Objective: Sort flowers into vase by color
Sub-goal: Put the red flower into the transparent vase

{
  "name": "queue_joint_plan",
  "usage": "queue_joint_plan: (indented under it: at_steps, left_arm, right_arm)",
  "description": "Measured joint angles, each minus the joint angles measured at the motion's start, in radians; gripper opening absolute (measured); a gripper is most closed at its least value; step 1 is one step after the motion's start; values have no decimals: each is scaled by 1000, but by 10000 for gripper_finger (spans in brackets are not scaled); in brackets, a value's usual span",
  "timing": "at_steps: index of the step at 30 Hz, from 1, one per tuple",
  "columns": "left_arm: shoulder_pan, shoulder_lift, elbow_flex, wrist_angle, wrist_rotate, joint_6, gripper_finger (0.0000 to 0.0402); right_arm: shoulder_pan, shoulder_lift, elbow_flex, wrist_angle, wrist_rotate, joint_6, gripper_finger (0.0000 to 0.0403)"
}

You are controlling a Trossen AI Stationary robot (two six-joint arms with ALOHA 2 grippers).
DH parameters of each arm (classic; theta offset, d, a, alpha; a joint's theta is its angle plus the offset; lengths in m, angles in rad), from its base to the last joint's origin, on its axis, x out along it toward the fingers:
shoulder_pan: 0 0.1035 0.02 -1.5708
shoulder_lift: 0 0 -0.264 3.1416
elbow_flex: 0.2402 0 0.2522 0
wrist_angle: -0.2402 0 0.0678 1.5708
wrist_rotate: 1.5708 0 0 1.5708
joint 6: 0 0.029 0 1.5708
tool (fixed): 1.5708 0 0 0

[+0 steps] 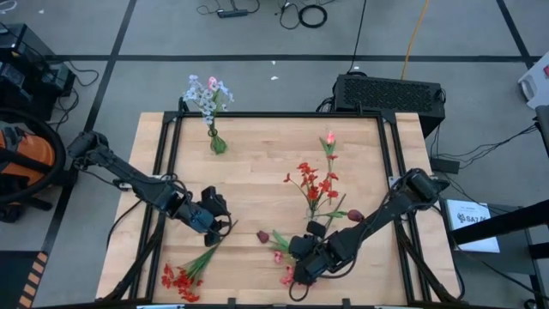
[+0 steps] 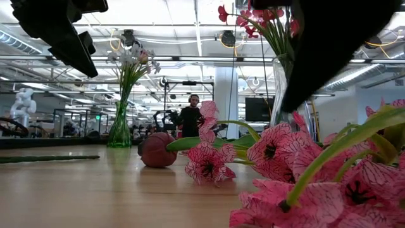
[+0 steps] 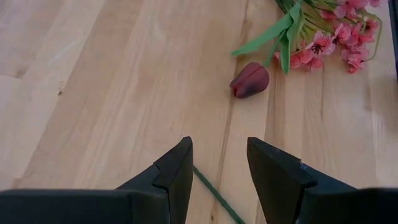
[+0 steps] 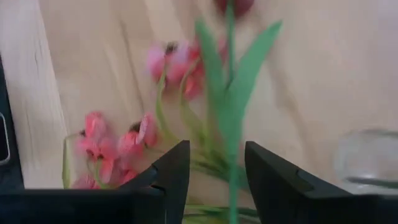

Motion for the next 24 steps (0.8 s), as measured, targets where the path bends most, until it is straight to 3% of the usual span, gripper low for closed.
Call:
queue_joint_plan:
  at_steps: [3,14,24]
  left_arm:
    - [0,0,0,0,-1,0,157]
    - [-1,0,0,0,-15,3,157]
    - [0,0,0,0,-20,2,157]
  right_arm:
    - [0,23,-1,6,-33,16,145]
    - [-6,32,-2,-45,26,27,133]
    - [-11,46,0,-39,15,3,130]
